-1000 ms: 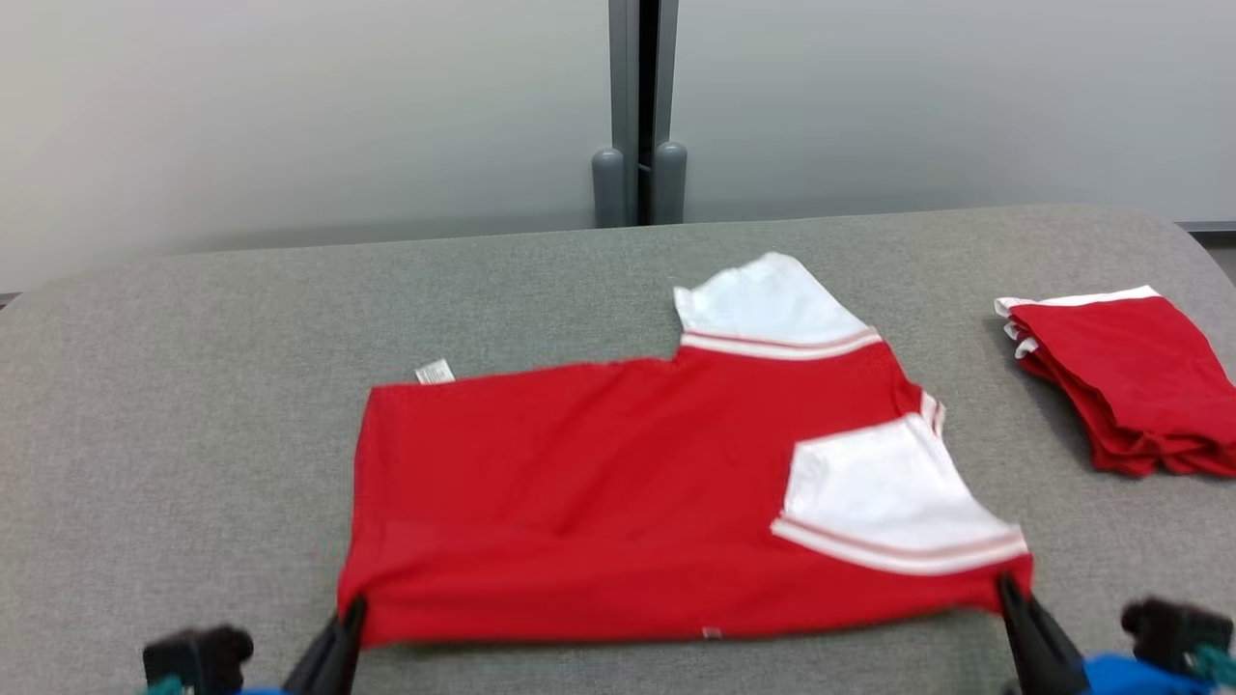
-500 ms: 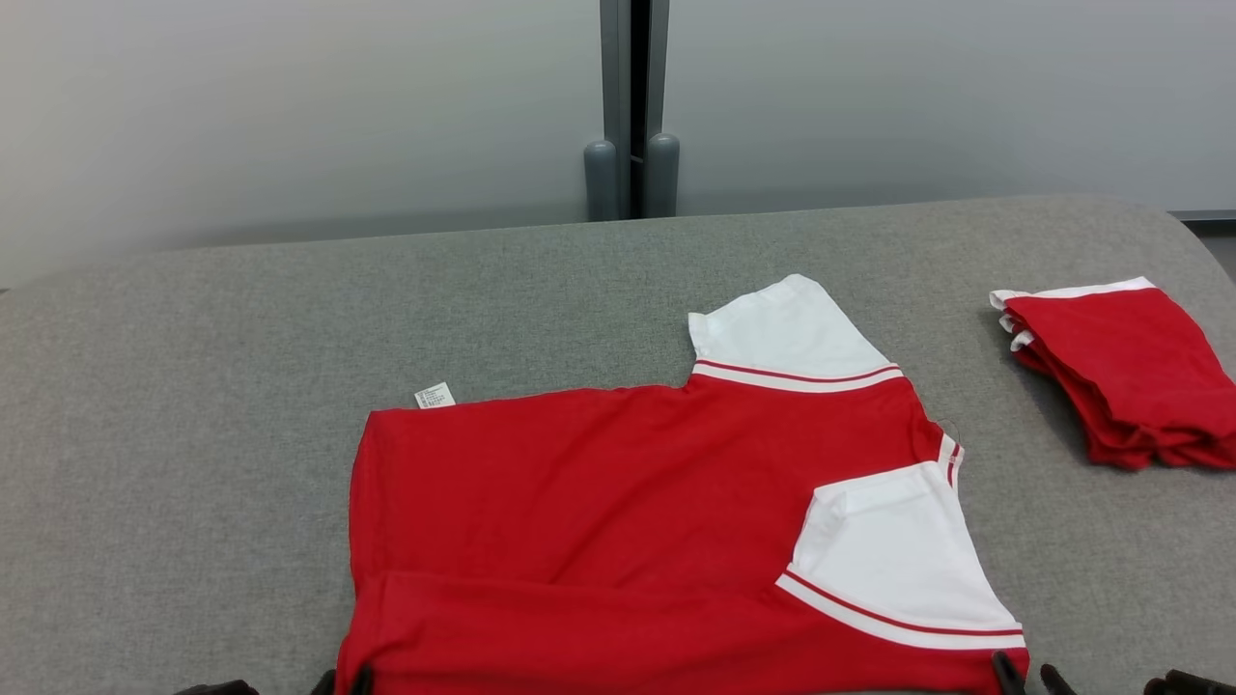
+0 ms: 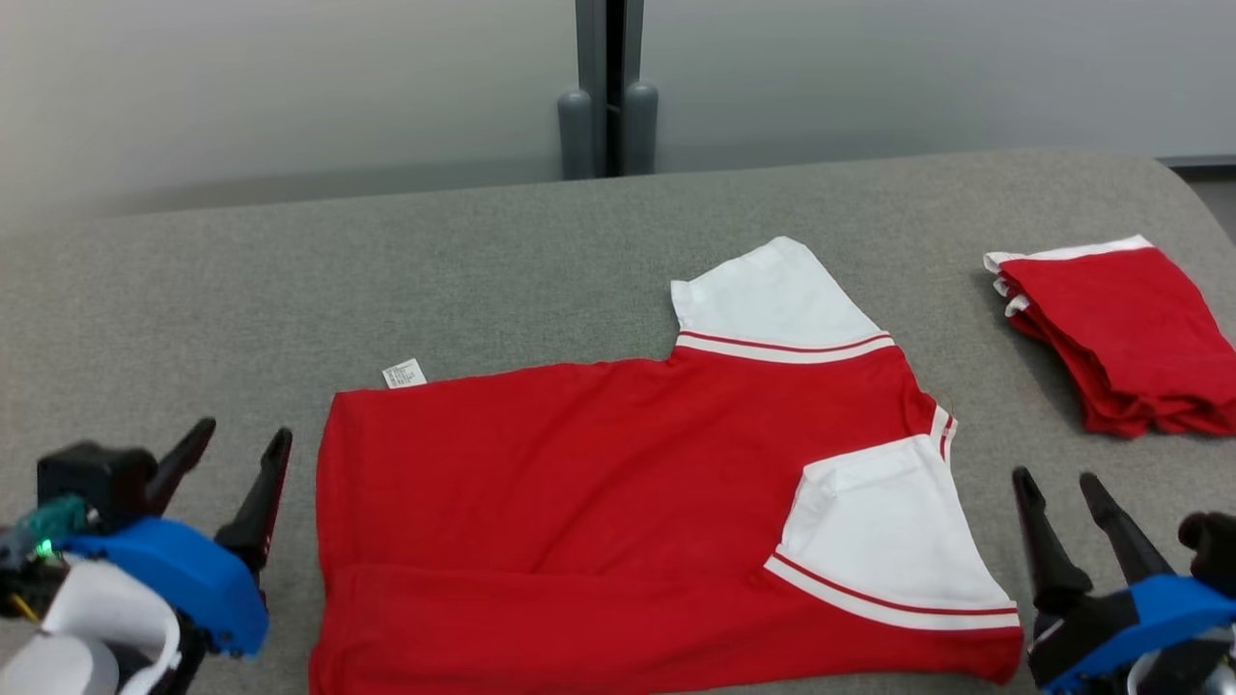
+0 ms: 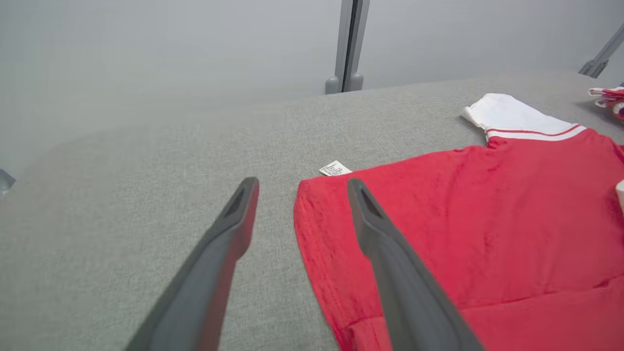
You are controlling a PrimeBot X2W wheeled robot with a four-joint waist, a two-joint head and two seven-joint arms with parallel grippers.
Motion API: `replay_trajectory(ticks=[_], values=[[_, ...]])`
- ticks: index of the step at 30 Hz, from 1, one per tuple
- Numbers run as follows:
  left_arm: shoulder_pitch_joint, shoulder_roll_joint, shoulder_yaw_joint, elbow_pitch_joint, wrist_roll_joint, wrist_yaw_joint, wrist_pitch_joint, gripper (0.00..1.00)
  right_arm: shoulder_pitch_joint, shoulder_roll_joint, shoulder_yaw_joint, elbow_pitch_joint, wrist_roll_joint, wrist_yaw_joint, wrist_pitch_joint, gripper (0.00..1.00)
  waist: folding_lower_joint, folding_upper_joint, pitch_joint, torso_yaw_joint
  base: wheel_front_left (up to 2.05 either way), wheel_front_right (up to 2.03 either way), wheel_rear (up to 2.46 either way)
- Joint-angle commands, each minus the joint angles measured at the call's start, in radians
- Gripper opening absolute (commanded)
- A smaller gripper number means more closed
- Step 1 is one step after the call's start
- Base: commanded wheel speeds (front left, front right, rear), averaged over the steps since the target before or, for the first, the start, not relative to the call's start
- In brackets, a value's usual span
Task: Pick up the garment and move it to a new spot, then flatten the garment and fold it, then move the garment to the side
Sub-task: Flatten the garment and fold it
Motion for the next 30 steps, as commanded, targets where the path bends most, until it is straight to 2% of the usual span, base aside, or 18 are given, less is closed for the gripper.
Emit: replay_trajectory(ticks=[1,4,7,13,21,22,23,24,26,30], values=[[-0.037,0.005,0.000,0.005,0.005,-0.011,0.015,1.00,-0.026,0.000,0.011,-0.010,-0.008,0.000,0.007,1.00,-0.0001,-0.0001,0.014,0.000,0.00,0.00,0.00],[-0.144,0.022,-0.026,0.044,0.030,-0.039,0.072,1.00,-0.084,0.000,0.055,-0.024,-0.017,0.000,0.020,1.00,-0.0001,-0.0001,0.056,-0.016,0.00,0.00,0.00],[-0.231,-0.002,-0.055,0.100,0.042,-0.059,0.116,1.00,-0.133,0.000,0.088,-0.023,-0.020,0.000,0.023,1.00,-0.0001,-0.0001,0.102,-0.027,0.00,0.00,0.00],[-0.340,-0.048,-0.096,0.236,0.071,-0.055,0.163,1.00,-0.202,0.000,0.141,0.000,-0.011,0.000,0.009,1.00,-0.0001,-0.0001,0.187,-0.048,0.00,0.00,0.00],[-0.409,-0.077,-0.141,0.354,0.096,-0.081,0.181,1.00,-0.236,0.000,0.148,0.026,-0.017,0.000,-0.006,1.00,-0.0001,-0.0001,0.217,-0.051,0.00,0.00,0.00],[-0.412,-0.079,-0.147,0.364,0.100,-0.084,0.183,0.86,-0.240,0.000,0.147,0.028,-0.019,0.000,-0.005,1.00,-0.0001,-0.0001,0.218,-0.051,0.00,0.00,0.00],[-0.415,-0.081,-0.151,0.371,0.099,-0.085,0.184,0.48,-0.245,0.000,0.148,0.030,-0.021,0.000,-0.002,1.00,-0.0001,-0.0001,0.218,-0.051,0.00,0.00,0.00],[-0.418,-0.085,-0.153,0.378,0.100,-0.086,0.184,0.35,-0.252,0.000,0.150,0.032,-0.023,0.000,0.004,1.00,-0.0001,-0.0001,0.218,-0.050,0.00,0.00,0.00],[-0.425,-0.091,-0.156,0.387,0.097,-0.089,0.182,0.00,-0.271,0.000,0.153,0.032,-0.033,0.000,0.015,1.00,-0.0001,-0.0001,0.220,-0.048,0.00,0.00,0.00],[-0.439,-0.098,-0.160,0.370,0.102,-0.092,0.171,0.00,-0.339,-0.021,0.139,0.045,-0.050,0.000,0.046,1.00,-0.0001,-0.0001,0.225,-0.034,0.00,0.00,0.00]])
